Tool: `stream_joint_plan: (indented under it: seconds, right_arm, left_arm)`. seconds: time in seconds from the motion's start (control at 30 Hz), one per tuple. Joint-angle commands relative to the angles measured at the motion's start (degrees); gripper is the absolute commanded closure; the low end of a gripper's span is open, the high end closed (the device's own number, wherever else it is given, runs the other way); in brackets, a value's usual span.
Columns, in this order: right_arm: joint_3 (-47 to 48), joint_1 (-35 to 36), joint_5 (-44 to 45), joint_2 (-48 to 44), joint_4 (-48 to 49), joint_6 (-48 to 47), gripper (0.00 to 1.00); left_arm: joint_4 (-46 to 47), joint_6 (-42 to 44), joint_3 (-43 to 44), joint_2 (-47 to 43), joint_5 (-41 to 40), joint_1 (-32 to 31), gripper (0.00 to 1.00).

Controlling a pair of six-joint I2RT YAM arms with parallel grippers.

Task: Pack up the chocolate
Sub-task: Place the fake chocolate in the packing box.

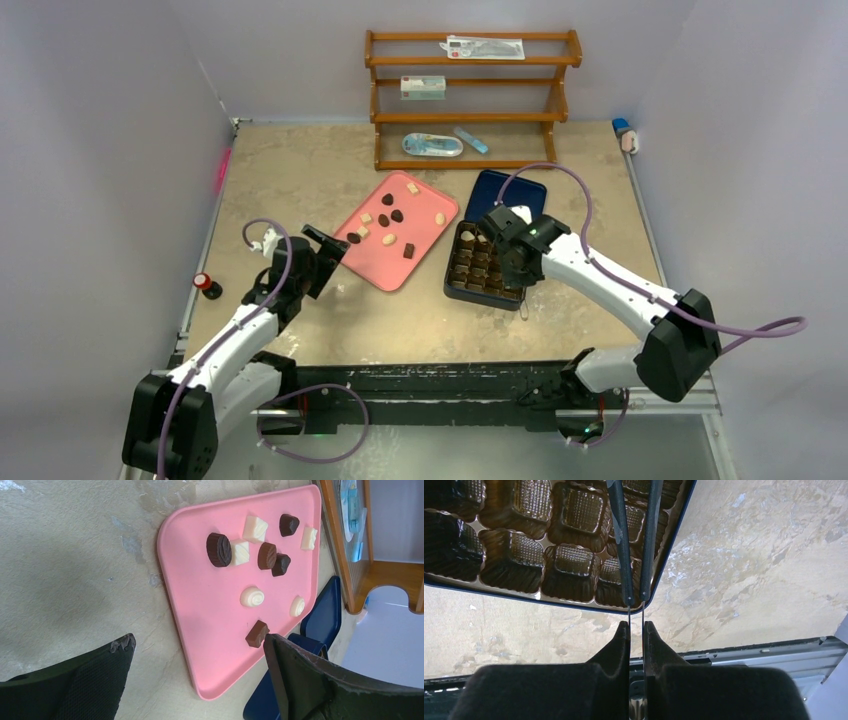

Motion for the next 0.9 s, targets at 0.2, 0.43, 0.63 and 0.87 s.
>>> stream_joint_plan:
  seconds: [0.2, 0.43, 0.63, 0.87]
  right_arm:
    - [0.22, -1.39, -1.77, 1.91, 1.82, 0.02, 0.90]
    - [0.23, -1.99, -2.71, 2.96, 3.09, -0.66, 0.87]
    - [0.32, -2.36, -3.14, 3.45, 3.65, -1.14, 0.82]
    - [0.32, -2.75, -3.39, 3.74, 3.73, -1.40, 0.79]
  left_arm:
    - [2.55, -0.37, -0.50, 0.48, 0.61, 0.41, 0.00]
    - [2.69, -0.51, -0.75, 0.75, 0.42, 0.41, 0.00]
    - [2.90, -0.51, -0.76, 0.91, 0.42, 0.41, 0.00]
    - [3.00, -0.60, -0.86, 1.17, 0.52, 0.41, 0.00]
